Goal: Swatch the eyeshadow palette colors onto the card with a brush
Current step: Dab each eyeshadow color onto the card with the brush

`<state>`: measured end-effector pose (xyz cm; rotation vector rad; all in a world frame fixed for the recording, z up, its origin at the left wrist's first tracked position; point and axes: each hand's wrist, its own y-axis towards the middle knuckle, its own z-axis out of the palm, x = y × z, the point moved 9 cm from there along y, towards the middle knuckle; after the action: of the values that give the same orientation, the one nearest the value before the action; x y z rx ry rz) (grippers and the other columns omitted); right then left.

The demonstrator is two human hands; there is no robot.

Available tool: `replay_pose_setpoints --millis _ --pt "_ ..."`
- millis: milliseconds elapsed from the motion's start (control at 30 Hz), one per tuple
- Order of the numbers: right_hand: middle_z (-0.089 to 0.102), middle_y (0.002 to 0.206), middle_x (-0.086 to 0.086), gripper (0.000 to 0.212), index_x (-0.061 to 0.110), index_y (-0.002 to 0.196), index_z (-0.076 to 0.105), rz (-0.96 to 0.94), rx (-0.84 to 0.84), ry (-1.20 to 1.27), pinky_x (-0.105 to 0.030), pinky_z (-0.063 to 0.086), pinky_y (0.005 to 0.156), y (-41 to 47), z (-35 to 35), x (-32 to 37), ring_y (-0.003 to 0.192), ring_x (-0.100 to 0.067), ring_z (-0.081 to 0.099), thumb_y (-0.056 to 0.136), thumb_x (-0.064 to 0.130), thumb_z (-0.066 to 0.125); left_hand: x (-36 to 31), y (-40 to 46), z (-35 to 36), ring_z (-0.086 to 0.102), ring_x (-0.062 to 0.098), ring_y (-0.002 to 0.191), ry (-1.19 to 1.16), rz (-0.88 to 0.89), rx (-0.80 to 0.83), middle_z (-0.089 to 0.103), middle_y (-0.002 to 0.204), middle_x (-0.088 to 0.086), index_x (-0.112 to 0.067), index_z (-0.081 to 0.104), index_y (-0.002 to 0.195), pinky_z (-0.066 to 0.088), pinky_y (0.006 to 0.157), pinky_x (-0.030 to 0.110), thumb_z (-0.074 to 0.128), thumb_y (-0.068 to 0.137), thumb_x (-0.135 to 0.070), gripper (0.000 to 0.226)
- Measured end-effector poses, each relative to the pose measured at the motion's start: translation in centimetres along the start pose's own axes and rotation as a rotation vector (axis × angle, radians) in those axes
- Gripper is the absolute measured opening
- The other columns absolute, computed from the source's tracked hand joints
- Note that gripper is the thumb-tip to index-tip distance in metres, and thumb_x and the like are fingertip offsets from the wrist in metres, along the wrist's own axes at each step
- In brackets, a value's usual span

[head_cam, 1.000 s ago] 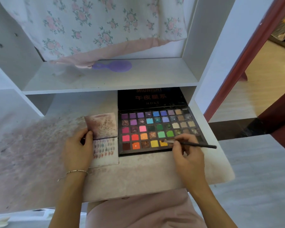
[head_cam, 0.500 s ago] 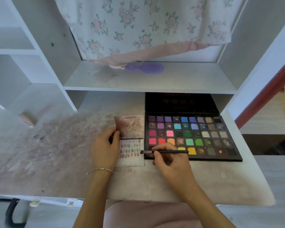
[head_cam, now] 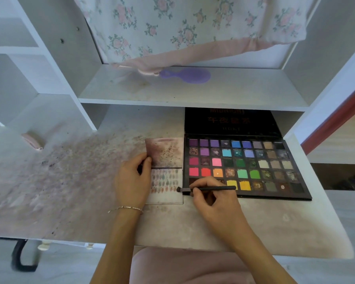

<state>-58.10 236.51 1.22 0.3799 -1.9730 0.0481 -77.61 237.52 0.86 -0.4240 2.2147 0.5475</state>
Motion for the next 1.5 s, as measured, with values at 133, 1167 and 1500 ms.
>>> replay_pose_setpoints --millis 133,1167,1500 --pt "0.058 0.070 0.017 0.031 0.040 0.079 0.053 -0.009 -0.008 -0.009 -0.009 0.040 0.057 0.1 -0.1 0.2 0.070 -0.002 0.054 0.085 0.010 0.058 -0.1 0.0 -0.1 0.056 0.015 0.073 0.014 0.007 -0.005 0.062 0.079 -0.008 -0.015 0.069 0.096 0.042 0.061 0.028 0.051 0.089 -0.016 0.019" --pt "0.060 0.083 0.014 0.028 0.036 0.087 0.056 -0.049 -0.297 0.139 -0.012 0.046 0.057 -0.6 -5.3 -1.0 0.069 -0.005 0.056 0.087 0.008 0.055 -0.4 -0.5 0.0 0.060 0.009 0.078 -0.105 0.070 0.127 0.058 0.075 -0.028 -0.016 0.073 0.089 0.047 0.072 0.025 0.060 0.083 -0.011 0.014" --pt "0.059 0.072 0.009 0.022 0.034 0.078 0.055 -0.062 -0.188 -0.022 -0.011 0.044 0.059 -0.5 -3.9 -0.8 0.071 -0.006 0.057 0.080 0.012 0.055 -0.1 -0.5 -0.2 0.058 -0.007 0.079 -0.164 0.052 0.125 0.061 0.083 -0.024 -0.014 0.070 0.097 0.042 0.071 0.002 0.057 0.086 -0.010 0.018"
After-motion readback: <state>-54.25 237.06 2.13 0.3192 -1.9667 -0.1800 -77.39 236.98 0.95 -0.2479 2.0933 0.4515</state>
